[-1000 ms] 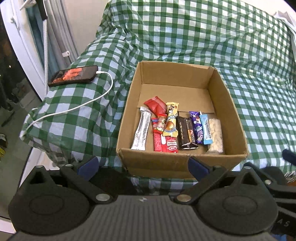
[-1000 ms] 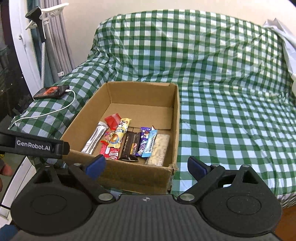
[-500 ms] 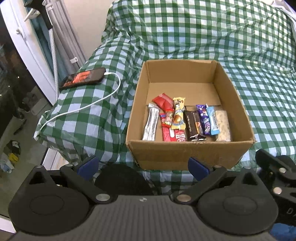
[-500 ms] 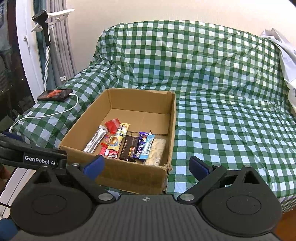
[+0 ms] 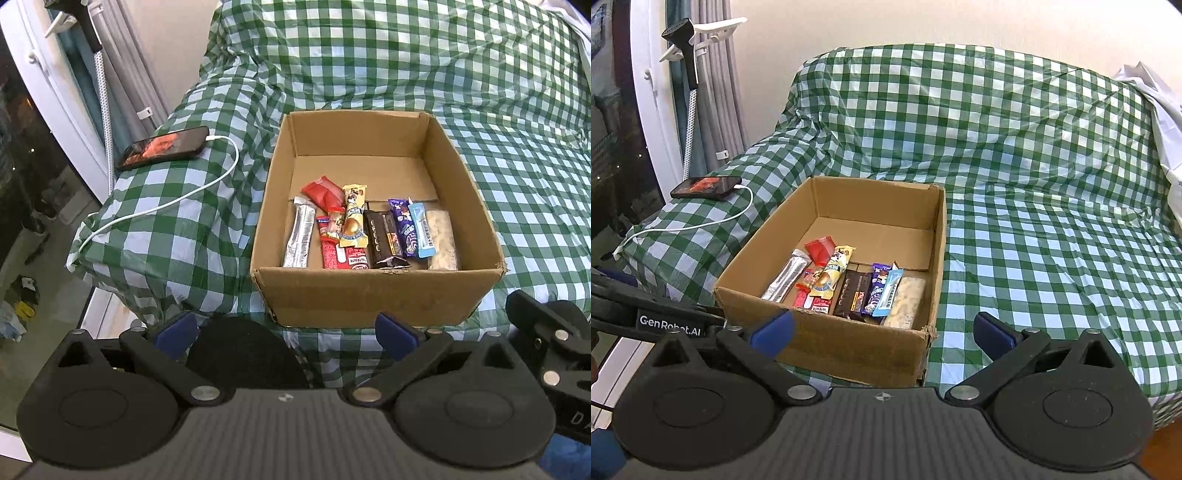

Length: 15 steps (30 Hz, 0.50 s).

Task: Organize snacks

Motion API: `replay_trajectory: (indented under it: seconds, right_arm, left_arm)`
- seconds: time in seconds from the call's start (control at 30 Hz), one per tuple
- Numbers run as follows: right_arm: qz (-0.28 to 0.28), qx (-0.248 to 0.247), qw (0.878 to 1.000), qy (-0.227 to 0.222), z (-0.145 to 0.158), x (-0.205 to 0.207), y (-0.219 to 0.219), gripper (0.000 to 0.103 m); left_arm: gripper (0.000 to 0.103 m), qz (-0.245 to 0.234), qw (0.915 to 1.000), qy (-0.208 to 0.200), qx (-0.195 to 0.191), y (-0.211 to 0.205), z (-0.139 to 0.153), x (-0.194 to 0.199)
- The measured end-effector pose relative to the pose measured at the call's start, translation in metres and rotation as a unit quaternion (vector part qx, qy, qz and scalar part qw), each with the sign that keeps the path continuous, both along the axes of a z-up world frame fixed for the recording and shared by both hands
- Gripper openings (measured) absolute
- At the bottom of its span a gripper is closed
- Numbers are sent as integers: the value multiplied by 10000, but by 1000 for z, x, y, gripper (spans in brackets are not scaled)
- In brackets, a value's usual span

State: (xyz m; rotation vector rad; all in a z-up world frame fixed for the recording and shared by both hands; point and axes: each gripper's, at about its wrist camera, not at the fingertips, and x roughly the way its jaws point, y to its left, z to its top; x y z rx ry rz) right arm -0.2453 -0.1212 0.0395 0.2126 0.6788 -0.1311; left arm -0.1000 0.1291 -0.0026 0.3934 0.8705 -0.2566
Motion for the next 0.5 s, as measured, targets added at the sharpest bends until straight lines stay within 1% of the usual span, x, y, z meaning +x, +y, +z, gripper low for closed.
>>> replay_trajectory:
  seconds: [0.5]
  right_arm:
    - [2,-4,10000,4,0,1,0,102]
  left_arm:
    - [103,11,10000,43,42,0,-1,1]
